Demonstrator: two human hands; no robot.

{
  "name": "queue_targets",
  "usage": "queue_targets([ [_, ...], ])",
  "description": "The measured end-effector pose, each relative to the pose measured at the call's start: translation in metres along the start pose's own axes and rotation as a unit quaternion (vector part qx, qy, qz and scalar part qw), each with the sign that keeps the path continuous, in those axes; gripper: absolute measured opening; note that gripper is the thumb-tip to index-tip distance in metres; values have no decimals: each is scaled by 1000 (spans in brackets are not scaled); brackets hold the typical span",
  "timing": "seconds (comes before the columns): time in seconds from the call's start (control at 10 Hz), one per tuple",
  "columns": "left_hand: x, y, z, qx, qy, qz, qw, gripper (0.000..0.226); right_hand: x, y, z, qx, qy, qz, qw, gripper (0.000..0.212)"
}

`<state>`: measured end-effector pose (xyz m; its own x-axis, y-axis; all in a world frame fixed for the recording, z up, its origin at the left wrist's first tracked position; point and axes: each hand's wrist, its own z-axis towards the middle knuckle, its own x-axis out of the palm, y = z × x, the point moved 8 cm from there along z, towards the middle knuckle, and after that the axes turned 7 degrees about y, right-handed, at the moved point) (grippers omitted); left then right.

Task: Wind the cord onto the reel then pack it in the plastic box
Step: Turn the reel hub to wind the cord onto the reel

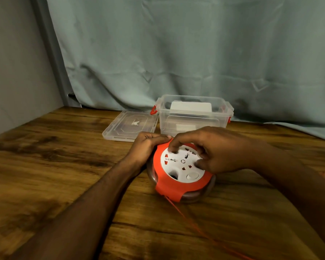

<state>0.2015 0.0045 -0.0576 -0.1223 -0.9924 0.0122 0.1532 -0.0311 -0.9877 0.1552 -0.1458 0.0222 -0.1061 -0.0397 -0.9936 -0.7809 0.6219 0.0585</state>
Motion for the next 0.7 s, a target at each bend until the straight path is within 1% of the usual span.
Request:
queue_targets([
  [0.1,1,-1,0,6,6,-2,1000,20,9,1,3,-3,31,8,999,68],
  [0.3,3,-2,-1,12,9,24,1000,21,9,-4,0,-8,0,41,999,77],
  [0.4,3,-1,-1,5,13,16,1000,20,6,-3,-1,1,-11,34,999,74],
  [0.5,3,0,0,4,16,7,1000,19,3,0,-2,4,-23,-4,1000,61],
  [0.6,3,2,1,1,15,-5,1000,25,3,8,-2,3,-56,-38,998,48],
  [0.7,3,3,2,0,14,-6,1000,27,6,11,3,2,-84,-57,995,49],
])
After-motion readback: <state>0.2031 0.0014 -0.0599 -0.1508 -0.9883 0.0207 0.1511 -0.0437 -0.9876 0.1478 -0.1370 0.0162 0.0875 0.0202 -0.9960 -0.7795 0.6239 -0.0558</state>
